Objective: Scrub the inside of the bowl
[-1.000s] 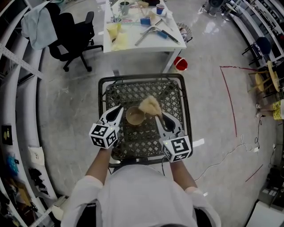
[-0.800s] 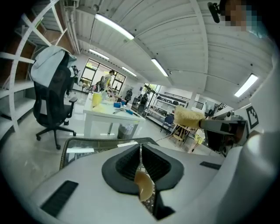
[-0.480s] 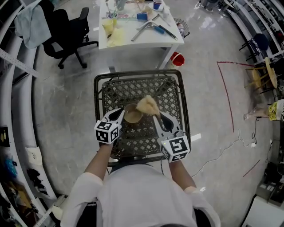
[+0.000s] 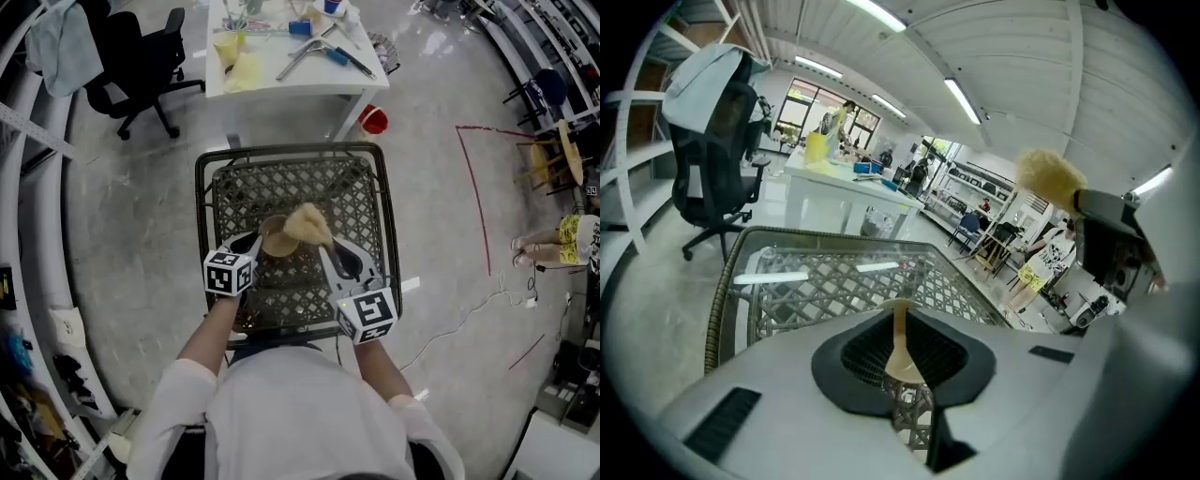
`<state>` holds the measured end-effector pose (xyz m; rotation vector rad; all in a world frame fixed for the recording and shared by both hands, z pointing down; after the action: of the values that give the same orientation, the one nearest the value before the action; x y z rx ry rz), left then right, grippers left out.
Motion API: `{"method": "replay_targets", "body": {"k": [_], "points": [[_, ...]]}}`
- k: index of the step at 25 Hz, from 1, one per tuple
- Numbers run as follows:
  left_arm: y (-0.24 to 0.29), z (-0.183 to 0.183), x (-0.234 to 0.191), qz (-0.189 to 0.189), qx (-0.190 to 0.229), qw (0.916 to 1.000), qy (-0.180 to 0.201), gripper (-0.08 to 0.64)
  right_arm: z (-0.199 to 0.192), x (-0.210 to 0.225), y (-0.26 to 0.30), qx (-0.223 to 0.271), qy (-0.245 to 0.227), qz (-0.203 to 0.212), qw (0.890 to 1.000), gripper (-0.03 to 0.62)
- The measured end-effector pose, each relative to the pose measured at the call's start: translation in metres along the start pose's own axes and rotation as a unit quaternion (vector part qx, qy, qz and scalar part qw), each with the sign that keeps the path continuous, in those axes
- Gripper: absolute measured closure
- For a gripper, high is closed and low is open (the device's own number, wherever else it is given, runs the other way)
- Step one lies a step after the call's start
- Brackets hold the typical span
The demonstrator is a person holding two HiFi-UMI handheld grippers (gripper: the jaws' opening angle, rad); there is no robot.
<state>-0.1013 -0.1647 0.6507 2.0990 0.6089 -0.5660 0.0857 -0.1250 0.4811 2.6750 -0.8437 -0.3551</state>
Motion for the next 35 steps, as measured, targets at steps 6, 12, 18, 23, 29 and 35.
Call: {"method": "replay_targets", "body": {"k": [6,12,18,23,29,35], "points": [[0.014,-0.012,-0.011,0.013,-0.029,0.9994,-0.013,0.522,-0.001,-0.004,0.005,-0.004,-0.001,0.006,1.0,0.523],[0.025,-0.02,-0.019,0.021,-0.043,0.9981,-0.039,0.52,-0.001,-0.007,0.004,-0.009,-0.005,0.009,1.0,0.523],[0.036,-0.028,-0.028,0.039,-0.065,0.9948,-0.068,0.356,-0.003,-0.007,0.003,-0.014,-0.004,0.005,1.0,0.523],[0.046,-0.034,-0.036,0.045,-0.078,0.9915,-0.094,0.357,-0.007,-0.009,0.003,-0.02,-0.002,0.007,1.0,0.523],[0.054,-0.039,-0.043,0.051,-0.09,0.9863,-0.129,0.418,-0.009,-0.008,0.003,-0.026,-0.002,0.004,1.0,0.523],[0.056,-0.04,-0.042,0.066,-0.085,0.9869,-0.12,0.508,-0.012,-0.005,0.002,-0.028,-0.002,0.001,1.0,0.523]]}}
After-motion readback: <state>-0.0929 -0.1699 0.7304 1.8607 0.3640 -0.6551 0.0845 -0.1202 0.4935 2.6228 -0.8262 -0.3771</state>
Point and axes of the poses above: the fingertips, and each gripper's own axes: y forward along the fingers, x to its right, z out of its top, the point moved 6 cm from there along -y, backward along the fingers, and after that the axes turned 14 degrees about -y, right-handed, at the moved point
